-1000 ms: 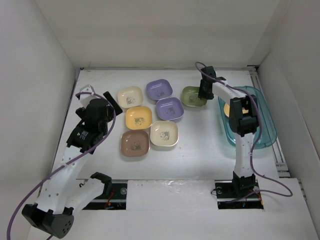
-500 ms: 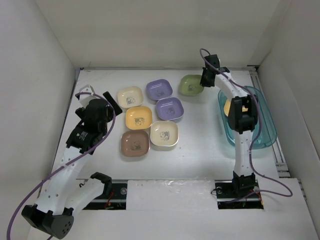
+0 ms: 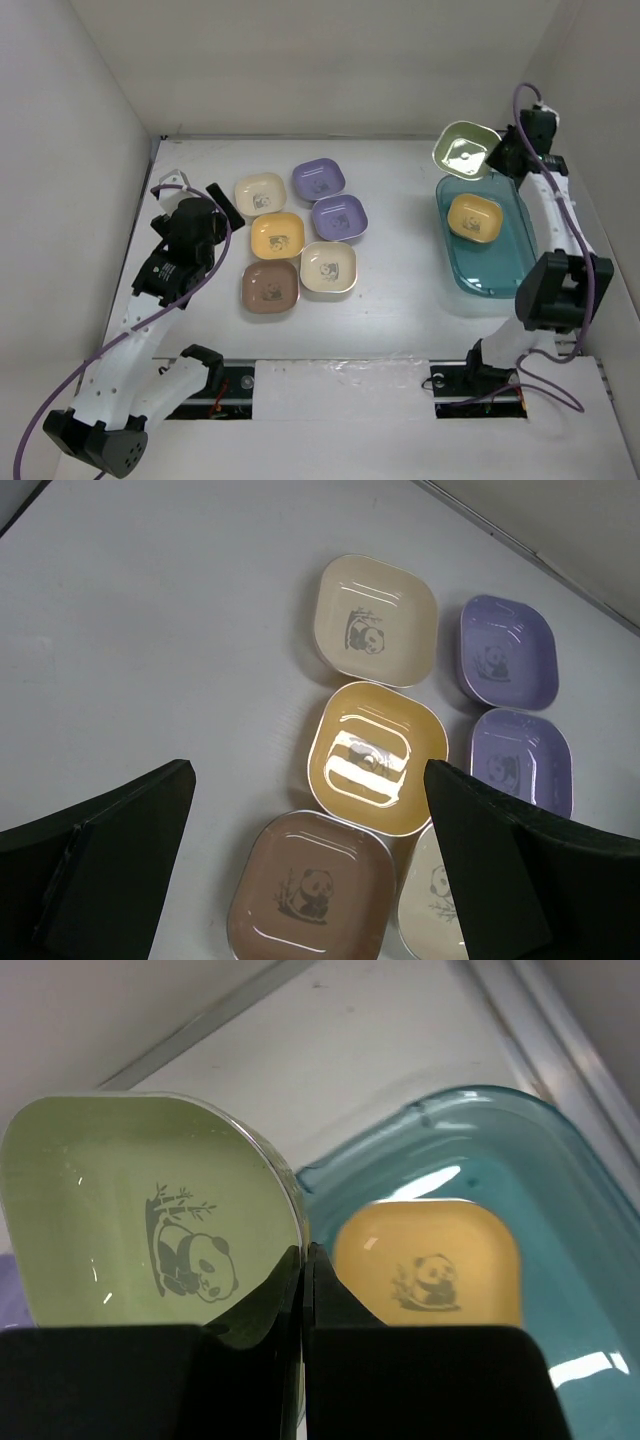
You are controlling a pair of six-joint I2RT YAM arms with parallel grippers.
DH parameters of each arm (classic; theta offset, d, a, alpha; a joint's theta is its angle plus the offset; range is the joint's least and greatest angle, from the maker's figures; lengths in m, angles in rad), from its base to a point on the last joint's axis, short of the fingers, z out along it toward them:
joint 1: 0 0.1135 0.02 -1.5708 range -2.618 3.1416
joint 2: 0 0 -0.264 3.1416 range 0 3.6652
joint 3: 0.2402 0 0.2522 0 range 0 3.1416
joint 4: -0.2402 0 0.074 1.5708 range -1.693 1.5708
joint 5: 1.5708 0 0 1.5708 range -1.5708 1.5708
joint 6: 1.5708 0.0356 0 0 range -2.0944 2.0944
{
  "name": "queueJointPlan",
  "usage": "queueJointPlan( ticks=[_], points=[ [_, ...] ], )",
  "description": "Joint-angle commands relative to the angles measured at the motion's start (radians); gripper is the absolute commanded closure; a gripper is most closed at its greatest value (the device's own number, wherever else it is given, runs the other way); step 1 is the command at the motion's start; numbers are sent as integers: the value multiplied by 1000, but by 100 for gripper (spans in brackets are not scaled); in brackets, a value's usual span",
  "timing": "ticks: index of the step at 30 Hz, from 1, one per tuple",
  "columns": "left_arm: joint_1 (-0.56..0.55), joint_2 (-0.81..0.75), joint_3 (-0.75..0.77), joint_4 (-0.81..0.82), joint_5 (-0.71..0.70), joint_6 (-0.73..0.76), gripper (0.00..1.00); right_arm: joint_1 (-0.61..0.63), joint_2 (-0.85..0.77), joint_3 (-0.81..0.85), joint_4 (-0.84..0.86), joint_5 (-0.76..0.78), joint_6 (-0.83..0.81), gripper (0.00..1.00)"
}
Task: Place the plates into the plastic bin on the countertop
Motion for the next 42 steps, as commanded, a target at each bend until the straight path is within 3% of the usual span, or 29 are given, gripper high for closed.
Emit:
queueJointPlan(
  ticks=[1,9,20,28,29,30,31,32,34,38,42],
  points=[
    [-2,-16,-1,27,3,14,0,-59,-85,-166,109,-72,8,100],
    [-2,-16,-10,46,23,34,0,-194,-163,-467,204,-136,-13,100],
    [-2,-16,-21,66,85,62,0,-262,-105,-432,204,-95,-47,100],
    [-2,5,-21,77,103,71,0,-262,-49,-437,224,-150,-78,100],
    [-2,5,-21,77,103,71,0,-262,-49,-446,236,-150,-78,94],
    [-2,15,-21,77,103,71,0,-262,-49,-446,236,-182,-78,82],
    [-2,15,-21,77,103,71,0,-262,-65,-458,253,-204,-78,61],
    [-2,15,-21,77,103,71,0,-262,-83,-458,275,-216,-78,26],
    [-2,24,-21,77,103,71,0,-213,-191,-508,336,-216,-57,0],
    [-2,24,-21,77,103,71,0,-54,-376,-536,355,-134,-84,0],
    [-2,51,-21,66,94,71,0,193,-366,-484,327,-102,-177,0]
  ],
)
